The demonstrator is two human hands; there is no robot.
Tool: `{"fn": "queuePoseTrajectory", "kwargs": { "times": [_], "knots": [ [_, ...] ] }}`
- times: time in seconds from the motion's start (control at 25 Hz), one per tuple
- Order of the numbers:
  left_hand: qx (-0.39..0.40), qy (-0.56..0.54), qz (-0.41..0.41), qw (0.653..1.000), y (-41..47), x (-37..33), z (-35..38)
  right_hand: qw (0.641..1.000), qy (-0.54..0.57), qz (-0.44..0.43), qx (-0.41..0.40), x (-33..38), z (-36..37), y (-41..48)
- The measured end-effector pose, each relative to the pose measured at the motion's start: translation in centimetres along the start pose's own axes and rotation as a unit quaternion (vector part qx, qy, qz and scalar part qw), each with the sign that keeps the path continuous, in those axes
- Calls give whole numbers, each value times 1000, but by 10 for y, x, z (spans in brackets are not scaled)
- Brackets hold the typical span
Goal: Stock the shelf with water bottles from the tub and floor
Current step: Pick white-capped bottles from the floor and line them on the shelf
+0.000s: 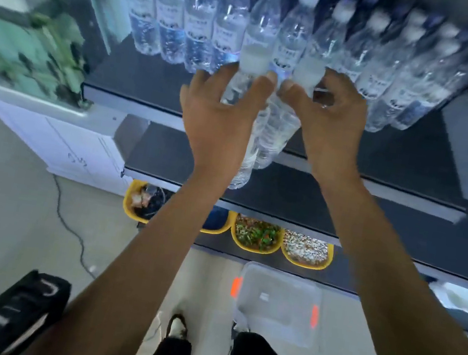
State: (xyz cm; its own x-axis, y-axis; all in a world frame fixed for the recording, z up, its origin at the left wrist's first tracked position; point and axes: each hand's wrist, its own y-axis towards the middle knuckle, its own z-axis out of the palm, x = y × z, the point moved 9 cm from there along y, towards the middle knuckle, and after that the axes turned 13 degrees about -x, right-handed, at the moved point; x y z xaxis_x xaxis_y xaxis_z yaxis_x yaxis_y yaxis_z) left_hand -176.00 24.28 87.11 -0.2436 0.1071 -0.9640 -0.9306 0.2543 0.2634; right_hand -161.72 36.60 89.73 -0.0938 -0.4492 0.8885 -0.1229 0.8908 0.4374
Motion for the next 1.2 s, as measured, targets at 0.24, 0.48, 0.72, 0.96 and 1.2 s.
{"fn": "queuePoseTrajectory", "kwargs": {
  "times": [0.24,0.48,0.72,0.96,1.2],
  "knots": [
    [107,-14,25,994,-23,-27,111,998,-58,3,-29,-22,-93,70],
    [183,-9,12,983,-56,-3,208,993,-109,43,-31,-93,-174,123],
    [190,28,30,981,-77,7,289,993,-102,45,-33,-140,-231,184],
    [238,23,54,970,-106,9,349,994,-100,38,-33,-172,-241,222],
    [243,2,41,969,-132,42,345,971,-235,29,34,-202,-241,222]
  ]
}}
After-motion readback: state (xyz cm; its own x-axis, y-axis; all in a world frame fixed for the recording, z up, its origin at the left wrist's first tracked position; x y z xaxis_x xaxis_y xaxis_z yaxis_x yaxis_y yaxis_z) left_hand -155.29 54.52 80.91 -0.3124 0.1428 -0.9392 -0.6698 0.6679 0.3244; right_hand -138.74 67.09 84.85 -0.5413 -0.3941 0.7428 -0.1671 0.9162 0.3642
